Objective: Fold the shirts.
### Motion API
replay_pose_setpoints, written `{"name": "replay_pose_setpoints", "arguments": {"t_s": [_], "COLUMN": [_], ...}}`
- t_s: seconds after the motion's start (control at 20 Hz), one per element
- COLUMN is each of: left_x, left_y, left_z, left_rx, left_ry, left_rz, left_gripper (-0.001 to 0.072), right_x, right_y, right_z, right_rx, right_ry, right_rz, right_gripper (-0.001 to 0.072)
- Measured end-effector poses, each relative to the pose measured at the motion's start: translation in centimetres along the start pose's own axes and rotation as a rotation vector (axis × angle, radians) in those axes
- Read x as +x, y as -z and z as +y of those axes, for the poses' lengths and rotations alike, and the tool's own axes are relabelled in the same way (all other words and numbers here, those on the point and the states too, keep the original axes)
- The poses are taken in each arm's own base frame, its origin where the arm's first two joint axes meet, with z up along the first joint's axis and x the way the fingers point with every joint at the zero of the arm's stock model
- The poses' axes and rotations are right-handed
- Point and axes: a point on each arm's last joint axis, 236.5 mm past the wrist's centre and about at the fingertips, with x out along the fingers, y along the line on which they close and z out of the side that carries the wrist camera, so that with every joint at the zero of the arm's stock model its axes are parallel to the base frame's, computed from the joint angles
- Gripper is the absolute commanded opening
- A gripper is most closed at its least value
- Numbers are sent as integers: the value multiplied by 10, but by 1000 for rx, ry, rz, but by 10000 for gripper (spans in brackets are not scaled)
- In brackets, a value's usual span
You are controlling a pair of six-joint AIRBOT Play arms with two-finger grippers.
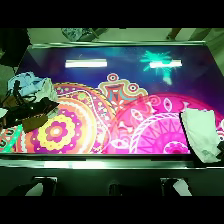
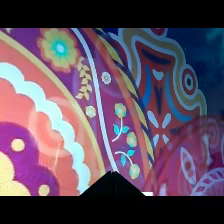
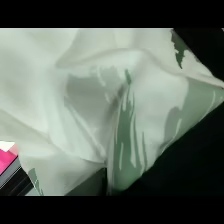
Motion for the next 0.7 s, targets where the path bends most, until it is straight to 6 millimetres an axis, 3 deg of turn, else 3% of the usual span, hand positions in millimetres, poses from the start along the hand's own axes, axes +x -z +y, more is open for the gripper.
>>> {"name": "replay_pose_setpoints", "arguments": {"t_s": [0.05,0.2,0.3,0.4,0.5,0.6,0.65,0.7], "left_x": [0,-2,-9,-24,-35,-40,-41,-40], "left_y": [0,-5,-23,-52,-81,-100,-105,-106], "left_z": [0,-5,-19,-39,-53,-54,-50,-45], "left_rx": [0,2,29,115,235,351,391,416], "left_ry": [0,11,30,25,-53,-206,-288,-363], "left_rz": [0,-12,-49,-110,-145,-135,-118,-97], "left_gripper": [34,32,30,30,30,35,118,463], "right_x": [2,-6,-34,-86,-151,-204,-216,-216], "right_y": [-1,-20,-49,-95,-140,-158,-154,-143], "right_z": [-1,-7,-15,-10,31,109,152,196], "right_rx": [8,-13,-61,-139,-289,-494,-599,-709], "right_ry": [5,33,70,101,90,30,-15,-63], "right_rz": [-8,-85,-204,-407,-644,-830,-876,-876], "right_gripper": [695,690,662,663,663,663,662,662]}}
